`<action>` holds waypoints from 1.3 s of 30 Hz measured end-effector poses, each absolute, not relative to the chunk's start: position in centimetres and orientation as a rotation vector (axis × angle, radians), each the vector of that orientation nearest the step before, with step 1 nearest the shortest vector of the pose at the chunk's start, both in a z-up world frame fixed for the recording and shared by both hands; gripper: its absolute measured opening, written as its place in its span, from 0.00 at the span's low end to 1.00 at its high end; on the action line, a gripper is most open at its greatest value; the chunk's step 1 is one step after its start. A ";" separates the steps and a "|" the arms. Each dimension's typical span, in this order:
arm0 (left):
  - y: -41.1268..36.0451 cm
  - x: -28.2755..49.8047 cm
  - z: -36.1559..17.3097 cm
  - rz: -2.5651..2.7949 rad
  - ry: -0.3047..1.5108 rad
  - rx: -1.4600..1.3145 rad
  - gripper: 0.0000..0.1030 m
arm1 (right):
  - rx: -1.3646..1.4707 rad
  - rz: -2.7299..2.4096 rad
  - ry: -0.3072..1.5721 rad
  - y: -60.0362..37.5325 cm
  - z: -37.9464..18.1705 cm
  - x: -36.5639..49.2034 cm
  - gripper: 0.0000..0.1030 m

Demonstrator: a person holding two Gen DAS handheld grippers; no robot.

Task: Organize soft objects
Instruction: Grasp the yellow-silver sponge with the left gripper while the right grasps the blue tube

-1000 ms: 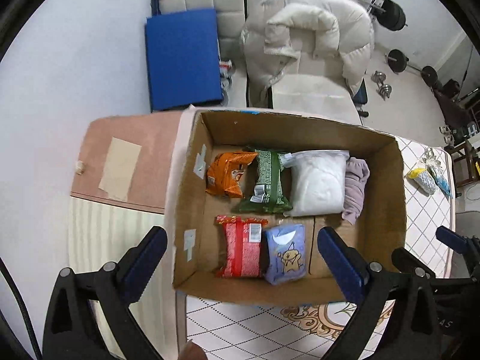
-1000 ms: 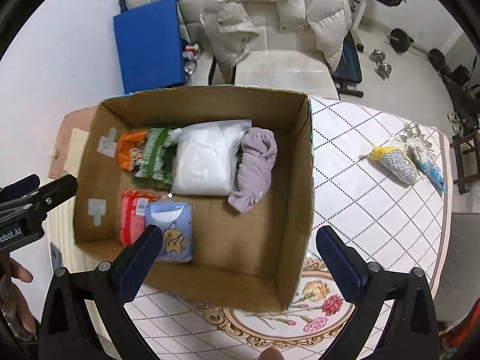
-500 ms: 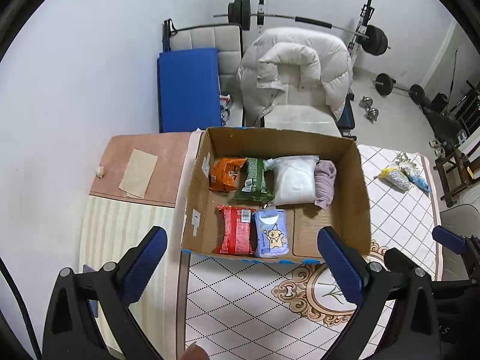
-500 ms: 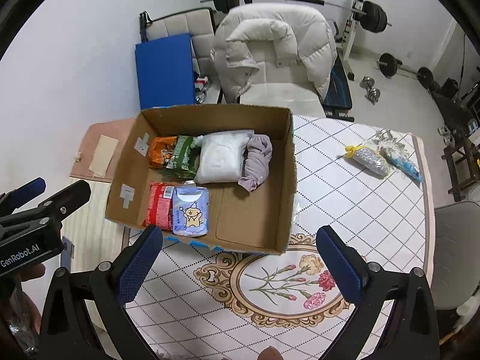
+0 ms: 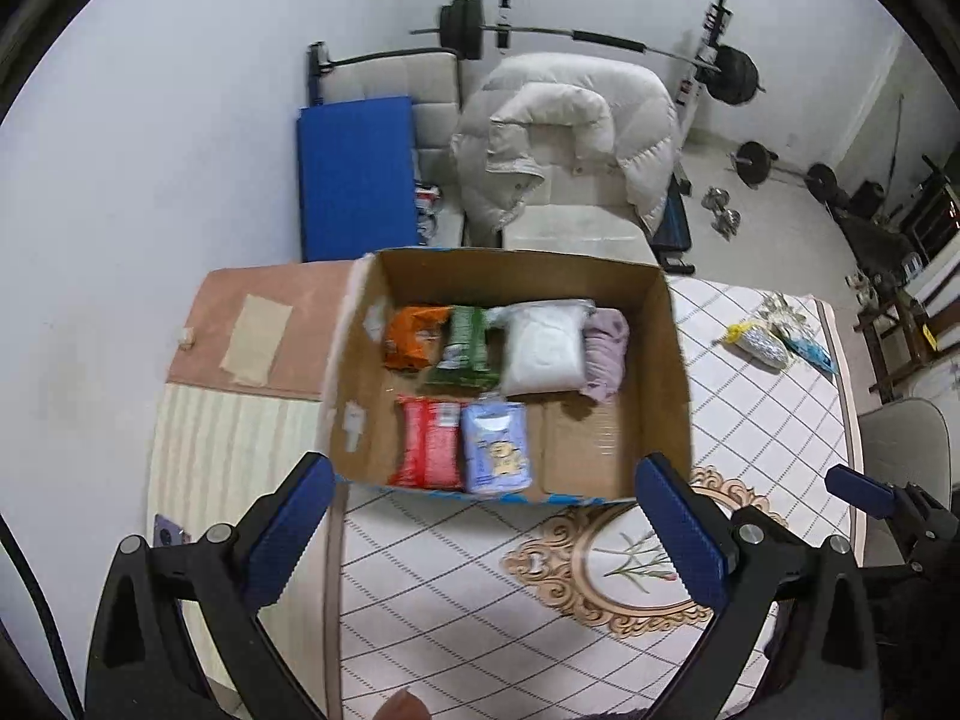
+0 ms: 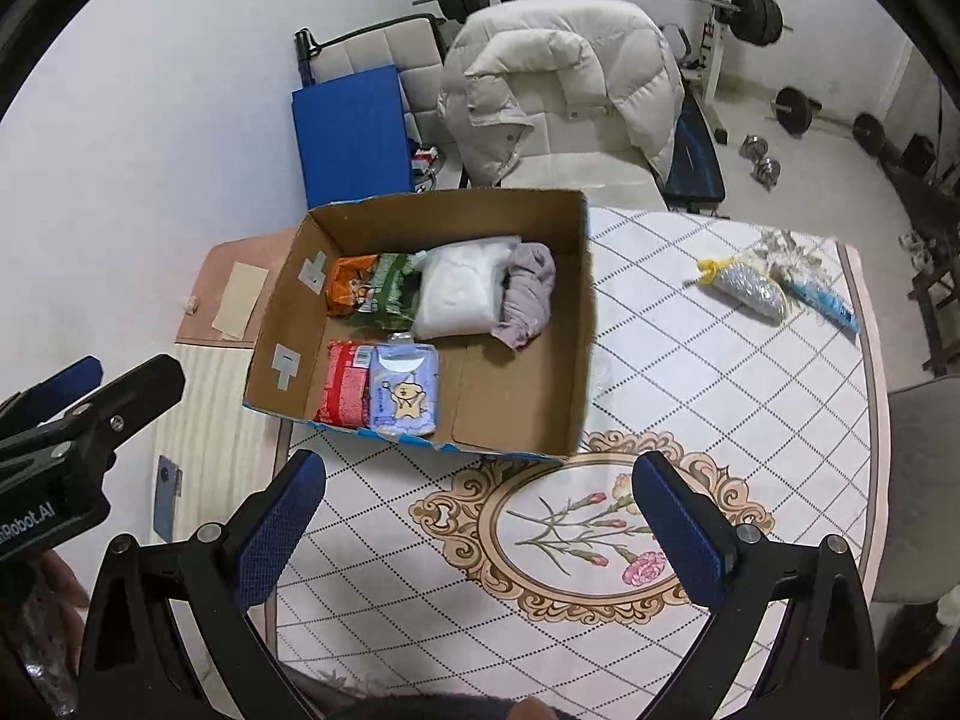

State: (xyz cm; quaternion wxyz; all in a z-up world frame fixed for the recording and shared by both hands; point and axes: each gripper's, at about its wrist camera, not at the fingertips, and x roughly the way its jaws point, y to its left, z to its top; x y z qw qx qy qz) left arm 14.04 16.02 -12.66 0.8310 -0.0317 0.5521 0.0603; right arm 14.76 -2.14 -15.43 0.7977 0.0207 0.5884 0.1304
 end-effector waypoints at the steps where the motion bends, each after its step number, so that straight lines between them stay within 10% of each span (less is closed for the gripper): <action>1: 15.0 14.8 -12.9 0.112 1.182 -0.067 1.00 | 0.059 0.270 1.270 -3.4 -15.5 15.2 1.00; 15: -7.3 36.5 -27.9 -0.131 1.593 -0.360 0.99 | 0.066 -0.052 1.348 -30.7 -20.5 28.9 1.00; 20: -12.7 41.7 -36.4 -0.088 1.775 -0.464 0.74 | -0.078 -0.025 1.447 -36.4 -26.5 36.0 0.94; 27: -14.1 45.3 -43.4 0.050 1.890 -0.685 0.74 | -0.179 0.102 1.585 -38.7 -34.2 42.3 0.93; 39: -15.6 44.1 -42.1 0.018 1.802 -0.072 0.52 | -0.384 0.350 1.656 -36.1 -40.3 45.7 0.93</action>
